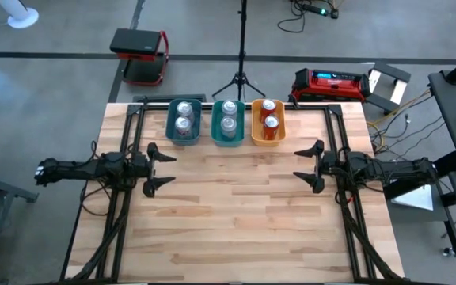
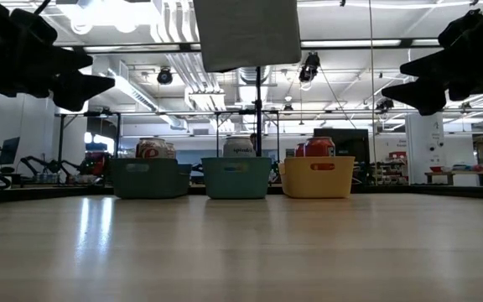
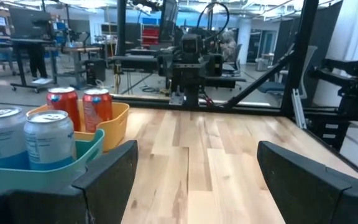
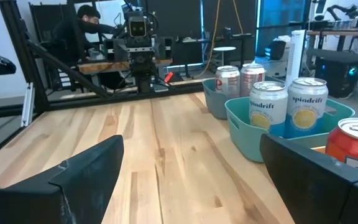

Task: Sort soda cans
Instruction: Return to Home Position

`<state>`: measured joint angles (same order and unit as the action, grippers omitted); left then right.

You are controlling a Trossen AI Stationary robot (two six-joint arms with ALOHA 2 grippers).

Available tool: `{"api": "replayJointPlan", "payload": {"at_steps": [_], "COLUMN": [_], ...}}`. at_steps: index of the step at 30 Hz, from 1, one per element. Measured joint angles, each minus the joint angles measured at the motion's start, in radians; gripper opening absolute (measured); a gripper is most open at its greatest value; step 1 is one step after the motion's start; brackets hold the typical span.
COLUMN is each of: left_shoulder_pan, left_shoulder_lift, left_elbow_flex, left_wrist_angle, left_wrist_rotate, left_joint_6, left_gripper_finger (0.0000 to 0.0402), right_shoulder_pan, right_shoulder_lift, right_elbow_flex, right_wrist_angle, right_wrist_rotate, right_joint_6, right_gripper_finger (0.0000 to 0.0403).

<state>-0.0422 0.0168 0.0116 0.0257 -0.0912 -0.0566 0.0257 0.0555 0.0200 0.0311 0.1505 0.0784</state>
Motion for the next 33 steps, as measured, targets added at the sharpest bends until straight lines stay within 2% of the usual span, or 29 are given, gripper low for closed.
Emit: {"api": "replayJointPlan", "payload": {"at_steps": [33], "left_shoulder_pan": [0.0], "left_shoulder_lift": [0.113], "left_elbow_flex": [0.0], "left_wrist_angle": [0.005], "left_wrist_rotate": [-0.004], "left_joint_6": [-0.005], "left_gripper_finger": [0.0316], "right_shoulder_pan": [0.0], "right_shoulder_lift": [0.0], "right_elbow_flex": [0.003], "right_wrist_angle": [0.003], "right_wrist_rotate": [0.002], "right_joint_6": [-0.002], "right_gripper_finger": [0.0373]}}
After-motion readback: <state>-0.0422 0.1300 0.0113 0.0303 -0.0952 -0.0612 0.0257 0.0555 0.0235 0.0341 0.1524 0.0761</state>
